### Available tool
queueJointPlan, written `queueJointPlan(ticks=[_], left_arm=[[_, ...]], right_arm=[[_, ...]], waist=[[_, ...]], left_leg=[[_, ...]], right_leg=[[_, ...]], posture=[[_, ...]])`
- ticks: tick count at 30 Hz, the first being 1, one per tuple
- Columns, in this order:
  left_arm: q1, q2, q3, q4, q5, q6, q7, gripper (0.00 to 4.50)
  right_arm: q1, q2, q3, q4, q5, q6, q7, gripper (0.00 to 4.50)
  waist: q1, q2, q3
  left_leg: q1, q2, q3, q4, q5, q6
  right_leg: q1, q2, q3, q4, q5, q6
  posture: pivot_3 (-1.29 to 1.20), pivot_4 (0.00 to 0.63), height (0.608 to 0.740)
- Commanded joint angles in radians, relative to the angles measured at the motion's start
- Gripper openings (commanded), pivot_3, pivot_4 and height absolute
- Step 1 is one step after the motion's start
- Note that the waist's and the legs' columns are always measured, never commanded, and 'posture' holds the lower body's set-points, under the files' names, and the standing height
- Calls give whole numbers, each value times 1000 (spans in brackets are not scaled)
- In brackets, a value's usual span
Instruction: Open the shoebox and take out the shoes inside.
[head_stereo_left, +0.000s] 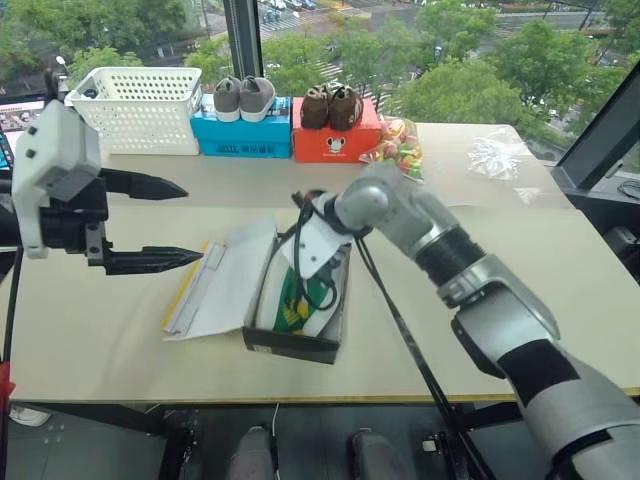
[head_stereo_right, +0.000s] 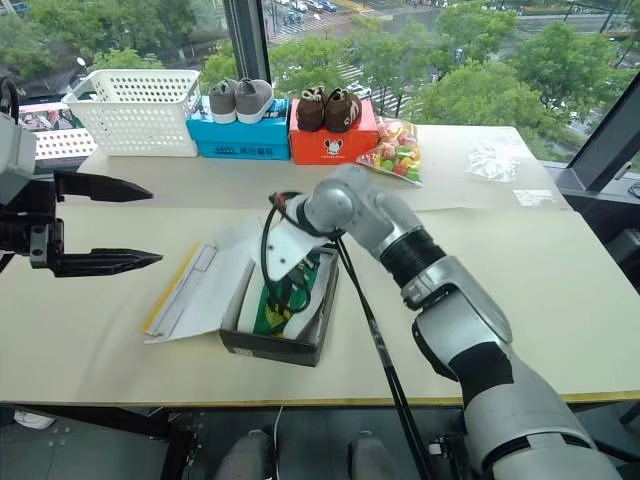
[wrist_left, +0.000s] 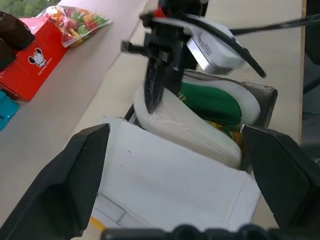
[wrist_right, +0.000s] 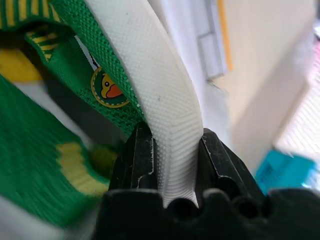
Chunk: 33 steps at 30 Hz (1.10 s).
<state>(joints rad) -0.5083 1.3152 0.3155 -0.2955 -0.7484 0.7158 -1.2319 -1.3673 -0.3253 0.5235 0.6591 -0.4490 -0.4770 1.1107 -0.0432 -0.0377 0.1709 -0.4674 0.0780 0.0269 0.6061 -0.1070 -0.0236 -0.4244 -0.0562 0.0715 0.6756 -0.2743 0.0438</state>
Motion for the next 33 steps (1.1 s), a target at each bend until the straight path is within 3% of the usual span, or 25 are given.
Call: queueJointPlan(ticks=[1,6,11,15,19,22,28,33], left_arm=[[-39,-5,-11,9,10,-31,-6,4500],[-53,-7,-31,20,20,-42,-14,4500],[-59,-10,-36,23,24,-42,-18,4500],[-29,5,-38,35,40,-47,-52,4500],[-31,-8,-44,48,51,-56,-61,4500],[-37,-28,-65,44,53,-61,-59,4500],[-38,-57,-94,43,60,-71,-63,4500],[-52,-76,-120,58,79,-86,-70,4500]], right_arm=[[-53,-3,-66,-4,29,26,-67,573],[-80,-4,-96,26,39,69,-112,573],[-109,-38,-192,90,124,227,-108,573],[-47,-121,-236,-9,216,393,71,573],[8,-124,-420,-253,547,1004,218,573],[-9,-138,-598,-286,722,1396,130,573],[135,-234,-758,-360,897,1879,29,573],[356,-271,-793,-478,971,2053,-53,573]], waist=[[0,0,0],[-1,0,0],[0,0,0],[7,0,0],[3,0,0],[-1,2,2],[16,1,1],[29,1,1]], left_leg=[[0,0,0,0,0,0],[0,0,0,0,0,0],[-1,0,0,0,0,0],[-1,0,0,0,0,0],[-1,0,0,0,0,0],[-1,0,0,1,0,0],[0,0,0,1,0,0],[-1,-1,0,1,0,0]], right_leg=[[0,0,0,0,0,0],[0,0,0,0,0,0],[0,0,0,0,0,0],[0,0,0,0,0,0],[0,0,0,1,0,0],[-1,0,1,3,0,0],[1,0,0,2,-1,-1],[0,0,0,1,-1,-1]], posture=[[0,150,740],[0,150,740],[0,150,740],[0,150,740],[0,150,740],[0,150,740],[0,150,740],[0,150,740]])
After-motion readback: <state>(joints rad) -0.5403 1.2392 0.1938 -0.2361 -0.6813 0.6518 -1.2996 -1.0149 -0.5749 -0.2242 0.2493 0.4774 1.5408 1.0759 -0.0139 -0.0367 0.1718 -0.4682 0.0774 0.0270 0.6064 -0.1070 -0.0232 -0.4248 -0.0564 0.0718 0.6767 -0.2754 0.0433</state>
